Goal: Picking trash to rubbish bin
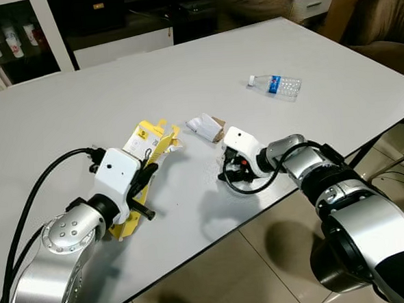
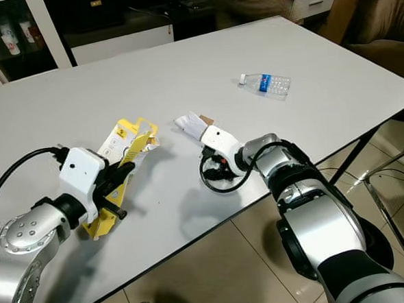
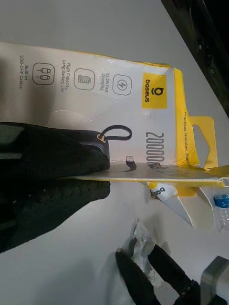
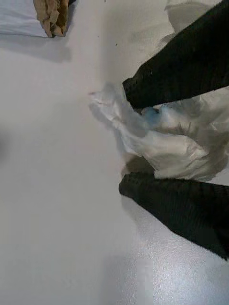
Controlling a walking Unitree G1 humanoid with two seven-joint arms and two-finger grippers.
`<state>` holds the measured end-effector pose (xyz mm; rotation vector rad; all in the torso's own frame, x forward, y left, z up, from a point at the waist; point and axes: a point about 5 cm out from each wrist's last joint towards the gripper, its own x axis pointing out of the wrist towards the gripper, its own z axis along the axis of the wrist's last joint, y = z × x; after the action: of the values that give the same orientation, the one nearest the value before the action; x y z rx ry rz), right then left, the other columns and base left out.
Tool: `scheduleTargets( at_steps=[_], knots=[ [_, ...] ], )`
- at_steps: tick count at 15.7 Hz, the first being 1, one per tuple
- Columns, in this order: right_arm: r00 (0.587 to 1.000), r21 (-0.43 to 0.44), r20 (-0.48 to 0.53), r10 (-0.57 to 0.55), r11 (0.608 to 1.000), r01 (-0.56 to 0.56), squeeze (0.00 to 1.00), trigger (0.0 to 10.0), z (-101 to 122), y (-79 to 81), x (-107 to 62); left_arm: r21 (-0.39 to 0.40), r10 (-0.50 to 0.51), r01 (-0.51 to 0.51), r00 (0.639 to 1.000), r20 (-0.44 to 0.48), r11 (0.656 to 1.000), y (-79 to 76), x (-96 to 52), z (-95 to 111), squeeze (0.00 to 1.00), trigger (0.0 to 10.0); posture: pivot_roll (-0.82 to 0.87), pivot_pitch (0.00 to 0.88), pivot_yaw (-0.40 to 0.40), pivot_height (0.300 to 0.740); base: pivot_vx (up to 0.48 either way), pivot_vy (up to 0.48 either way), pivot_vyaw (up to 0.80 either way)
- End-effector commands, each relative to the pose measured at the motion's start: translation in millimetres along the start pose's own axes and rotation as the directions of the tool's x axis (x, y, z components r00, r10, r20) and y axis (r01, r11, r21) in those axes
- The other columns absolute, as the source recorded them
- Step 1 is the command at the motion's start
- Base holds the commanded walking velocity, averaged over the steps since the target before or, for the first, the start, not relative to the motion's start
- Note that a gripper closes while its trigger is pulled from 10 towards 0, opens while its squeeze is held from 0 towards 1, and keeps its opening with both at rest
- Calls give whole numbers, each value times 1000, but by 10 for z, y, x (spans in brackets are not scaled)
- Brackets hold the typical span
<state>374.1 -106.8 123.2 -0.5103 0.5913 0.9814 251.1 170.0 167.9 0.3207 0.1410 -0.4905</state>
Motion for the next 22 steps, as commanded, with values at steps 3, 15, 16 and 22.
scheduleTargets(
  at_steps=[3,15,16,22],
  knots=[
    [1000,30,9,-23,999,23,0,0,10,-58,-54,-16,6,-7,999,-53,1000,18,45,-55,0,10000,39,21,-40,740,0,0,0],
    [971,118,175,-164,982,145,0,0,83,-290,-311,-122,96,-107,991,-88,987,-14,127,-106,0,10000,7,31,-66,740,0,0,0],
    [935,143,270,-231,970,198,0,0,129,-359,-471,-197,125,-135,990,-61,971,-43,135,-72,0,10000,0,35,-72,740,0,0,0],
    [599,424,384,-703,710,562,0,10000,-168,89,-1039,-321,127,-127,992,-21,939,-165,189,-33,0,10000,-56,40,-24,740,0,0,0]
  ],
)
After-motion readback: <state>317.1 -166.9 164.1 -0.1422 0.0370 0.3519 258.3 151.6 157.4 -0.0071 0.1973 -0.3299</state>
